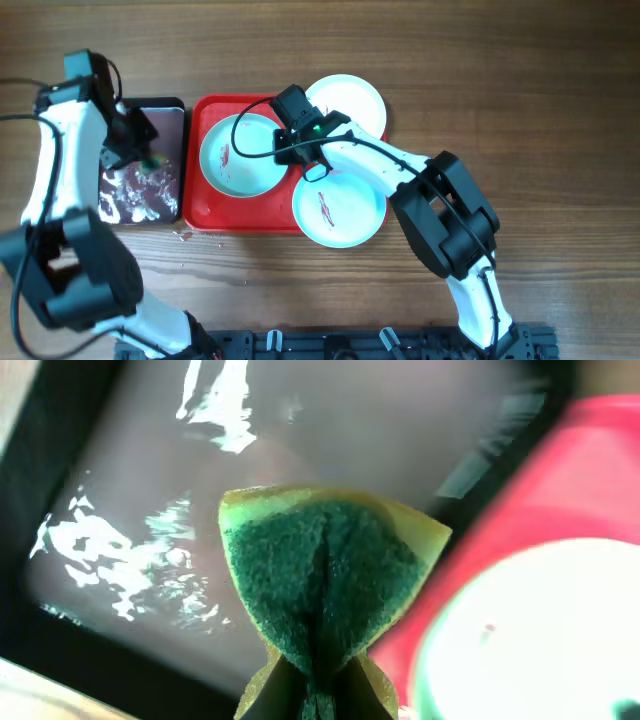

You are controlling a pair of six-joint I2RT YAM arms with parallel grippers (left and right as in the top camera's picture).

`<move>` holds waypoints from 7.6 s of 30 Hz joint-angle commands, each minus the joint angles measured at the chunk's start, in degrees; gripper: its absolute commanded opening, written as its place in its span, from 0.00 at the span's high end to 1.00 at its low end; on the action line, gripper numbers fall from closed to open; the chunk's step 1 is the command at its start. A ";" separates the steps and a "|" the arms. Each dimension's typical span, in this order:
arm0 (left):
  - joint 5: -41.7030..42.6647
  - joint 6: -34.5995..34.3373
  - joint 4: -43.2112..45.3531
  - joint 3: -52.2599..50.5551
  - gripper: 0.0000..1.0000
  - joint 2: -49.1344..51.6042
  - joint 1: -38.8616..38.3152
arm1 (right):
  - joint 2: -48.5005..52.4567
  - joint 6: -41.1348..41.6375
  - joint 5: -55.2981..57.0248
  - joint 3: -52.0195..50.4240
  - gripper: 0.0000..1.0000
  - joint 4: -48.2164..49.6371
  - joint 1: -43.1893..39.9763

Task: Clean dirty plates on tray and stack at the side
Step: 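Grasp the green sponge with the left gripper and lift it, then move the sponge over the left blue plate held by the right gripper, then scrub the left blue plate with the sponge in the left gripper, then lift the cleaned blue plate with the right gripper off the tray, then place the blue plate on the table right of the tray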

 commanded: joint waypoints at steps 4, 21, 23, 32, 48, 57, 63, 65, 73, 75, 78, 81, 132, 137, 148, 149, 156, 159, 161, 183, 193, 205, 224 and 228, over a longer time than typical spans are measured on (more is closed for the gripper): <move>7.96 11.15 1.60 -0.74 0.96 -1.68 -6.71 | 1.01 -2.69 -2.23 0.83 0.94 -0.76 -0.55; 8.15 17.11 10.23 -6.21 0.96 9.86 -14.86 | 1.01 -8.72 -12.59 0.81 0.94 -0.50 -4.66; 8.15 17.09 11.43 -6.21 0.96 11.19 -15.72 | 1.01 -8.70 -12.59 0.81 0.94 -0.50 -4.61; 7.98 10.23 12.68 -6.23 0.96 14.91 -18.88 | 1.01 -8.63 -12.59 0.81 0.94 -0.46 -4.59; 24.44 12.15 8.72 -6.21 0.96 14.91 -21.51 | 1.01 -8.66 -12.59 0.81 0.94 -0.48 -4.61; 11.02 11.47 21.68 -6.21 0.96 14.91 -22.21 | 1.01 -8.50 -12.57 0.81 0.94 -0.26 -4.59; 25.00 11.45 27.67 -6.21 0.96 14.91 -24.74 | 1.01 -8.50 -12.57 0.79 0.94 -0.31 -4.61; 25.09 11.45 27.71 -6.21 0.96 14.91 -25.29 | 1.01 -8.52 -12.57 0.79 0.94 -0.31 -4.61; 17.44 6.91 26.10 -6.21 0.96 14.91 -23.67 | 1.01 -8.50 -12.57 0.79 0.94 -0.28 -4.61; 11.43 3.82 24.63 -6.21 0.96 14.91 -22.71 | 1.01 -8.50 -12.57 0.79 0.94 -0.31 -4.61; -0.66 -4.11 22.49 -6.21 0.96 14.91 -20.76 | 1.01 -8.48 -12.59 0.81 0.94 -0.26 -4.61; -2.73 -9.90 21.14 -6.21 0.96 14.91 -19.10 | 1.01 -8.46 -12.59 0.79 0.94 -0.26 -4.61; 0.37 -9.40 12.39 3.93 0.96 13.79 -14.91 | 4.04 0.55 -14.10 -1.29 0.96 -0.66 -2.64; -5.44 -9.35 8.70 9.05 0.96 13.70 -14.58 | 4.04 0.55 -14.10 -1.29 0.96 -0.70 -2.69; -5.07 -9.31 2.01 17.73 0.96 13.03 -11.91 | 2.64 -1.66 -12.59 2.10 0.96 -4.31 -2.84; -5.07 -9.25 1.70 17.73 0.96 12.92 -11.87 | 1.81 -2.43 -11.15 3.13 0.96 -5.70 -2.82; -2.60 -9.09 -1.49 17.70 0.96 12.85 -11.87 | -3.82 -8.90 -2.05 7.30 0.96 -11.02 -2.14; -2.58 -9.09 -2.40 17.70 0.96 12.85 -11.87 | -6.84 -11.93 5.11 7.63 0.96 -12.74 -1.16; -2.60 -9.09 -2.62 17.68 0.96 12.85 -11.85 | -8.57 -13.05 10.82 7.63 0.95 -13.88 -0.13; -2.58 -9.11 -2.58 16.96 0.96 12.98 -11.87 | -14.91 -21.09 68.35 7.61 0.96 -16.13 16.06; -2.58 -9.11 -2.56 15.87 0.96 12.98 -11.87 | -14.91 -26.03 91.54 7.61 0.96 -9.77 20.37; -2.58 -9.11 -2.56 15.87 0.96 12.98 -11.87 | -14.91 -28.20 91.49 7.61 0.96 -6.43 21.22; -2.60 -9.09 -2.58 15.87 0.96 12.98 -11.87 | -18.16 -16.02 20.28 7.63 0.96 -19.87 8.66; -2.60 -9.09 -2.58 15.87 0.96 12.98 -11.87 | -21.22 -17.73 3.54 7.63 0.96 -22.64 -1.62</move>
